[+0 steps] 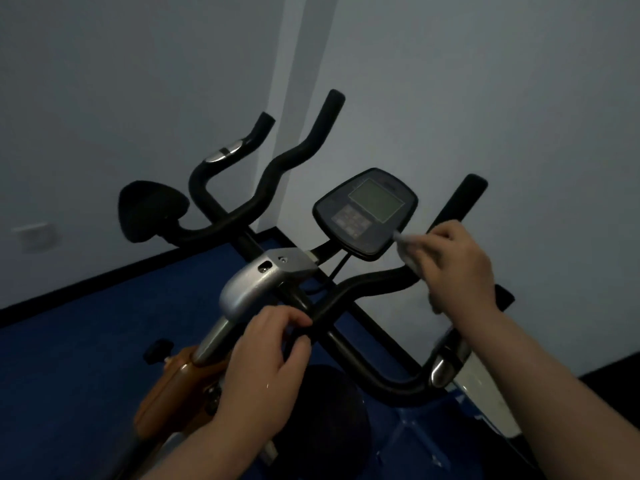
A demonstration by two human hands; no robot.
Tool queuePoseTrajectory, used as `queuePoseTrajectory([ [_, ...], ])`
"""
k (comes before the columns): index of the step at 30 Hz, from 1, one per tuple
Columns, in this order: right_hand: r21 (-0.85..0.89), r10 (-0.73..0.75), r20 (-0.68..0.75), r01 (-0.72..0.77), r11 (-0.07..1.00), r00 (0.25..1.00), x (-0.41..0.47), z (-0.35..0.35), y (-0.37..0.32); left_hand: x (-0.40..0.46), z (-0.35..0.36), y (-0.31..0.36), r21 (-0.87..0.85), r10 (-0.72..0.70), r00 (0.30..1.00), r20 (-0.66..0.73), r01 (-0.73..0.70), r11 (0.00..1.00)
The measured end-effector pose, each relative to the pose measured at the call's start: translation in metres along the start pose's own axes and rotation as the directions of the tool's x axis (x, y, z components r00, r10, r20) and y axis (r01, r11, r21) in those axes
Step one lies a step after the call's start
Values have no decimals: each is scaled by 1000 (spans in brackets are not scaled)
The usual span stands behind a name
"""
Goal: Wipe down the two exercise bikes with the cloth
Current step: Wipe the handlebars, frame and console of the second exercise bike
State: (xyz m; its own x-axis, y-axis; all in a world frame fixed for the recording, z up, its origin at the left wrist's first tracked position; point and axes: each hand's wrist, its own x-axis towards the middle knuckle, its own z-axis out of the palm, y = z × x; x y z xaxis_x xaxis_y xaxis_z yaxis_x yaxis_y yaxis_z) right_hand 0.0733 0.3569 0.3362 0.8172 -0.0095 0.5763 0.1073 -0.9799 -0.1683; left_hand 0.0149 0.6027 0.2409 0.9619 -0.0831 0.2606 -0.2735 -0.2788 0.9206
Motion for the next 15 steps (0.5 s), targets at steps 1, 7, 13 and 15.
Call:
queuePoseTrajectory([
  [1,22,118,-68,-116,993,991,0,4,-3,10,2,6,0,2,1000,28,-2,1000],
  [7,299,380,-124,-330,895,917,-48,45,-62,53,30,23,-30,-124,990,62,126,992],
  [13,177,155,64,-164,970,986,-20,11,-16,56,34,15,-5,-168,984,58,169,986],
  [15,122,255,-18,-251,960,967,-21,17,-24,56,35,17,23,-157,986,58,156,988],
])
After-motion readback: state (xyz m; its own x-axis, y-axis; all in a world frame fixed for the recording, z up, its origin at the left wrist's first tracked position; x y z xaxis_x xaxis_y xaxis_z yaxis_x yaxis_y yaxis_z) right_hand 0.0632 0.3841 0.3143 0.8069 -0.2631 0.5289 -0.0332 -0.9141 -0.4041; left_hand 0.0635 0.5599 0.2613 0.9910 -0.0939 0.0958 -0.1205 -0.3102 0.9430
